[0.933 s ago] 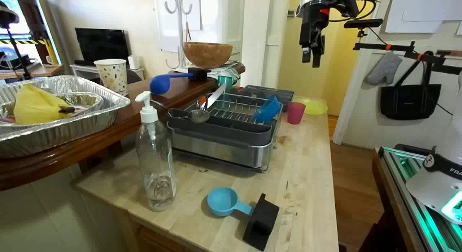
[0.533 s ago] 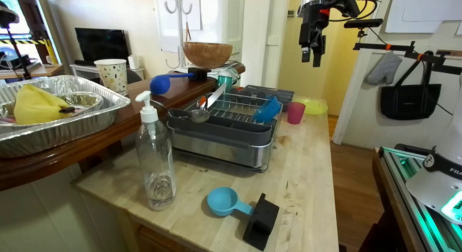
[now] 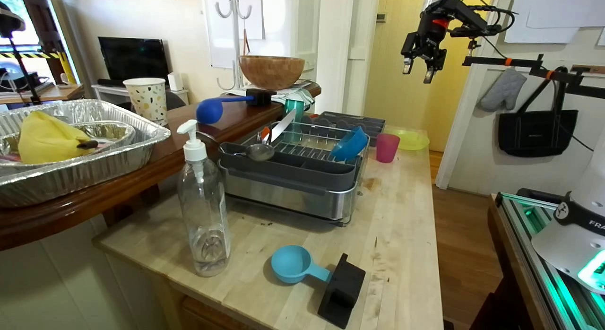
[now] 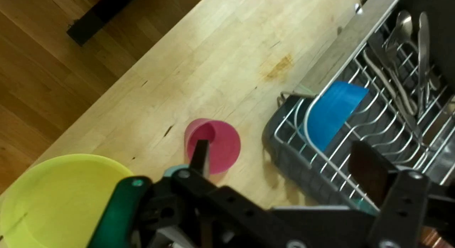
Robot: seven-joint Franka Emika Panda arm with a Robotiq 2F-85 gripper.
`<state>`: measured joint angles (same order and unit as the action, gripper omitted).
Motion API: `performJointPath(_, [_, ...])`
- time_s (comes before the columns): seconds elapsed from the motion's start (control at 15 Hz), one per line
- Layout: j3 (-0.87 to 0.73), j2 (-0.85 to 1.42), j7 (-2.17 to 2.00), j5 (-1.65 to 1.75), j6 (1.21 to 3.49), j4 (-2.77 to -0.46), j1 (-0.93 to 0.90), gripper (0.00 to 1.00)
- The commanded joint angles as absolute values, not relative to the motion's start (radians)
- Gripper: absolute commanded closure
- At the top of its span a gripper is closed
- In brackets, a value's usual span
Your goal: Put the pink cup on the dish rack
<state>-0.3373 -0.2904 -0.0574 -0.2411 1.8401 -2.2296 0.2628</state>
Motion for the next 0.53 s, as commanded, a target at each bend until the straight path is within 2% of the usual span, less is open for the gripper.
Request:
performJointPath(0.0, [-0.391, -0.193, -0.004, -0.309, 1.916, -2.214, 0.302, 0.00])
performJointPath(0.2, [-0.440, -0.103, 0.089, -0.418, 1.889, -2.183, 0.308, 0.00])
performJointPath(0.27, [-0.406, -0.177, 0.030, -0.337, 1.905, -2.220, 0.320, 0.00])
performJointPath(0.47, [-0.419, -0.117, 0.073, -0.388, 1.905, -2.203, 0.324, 0.00])
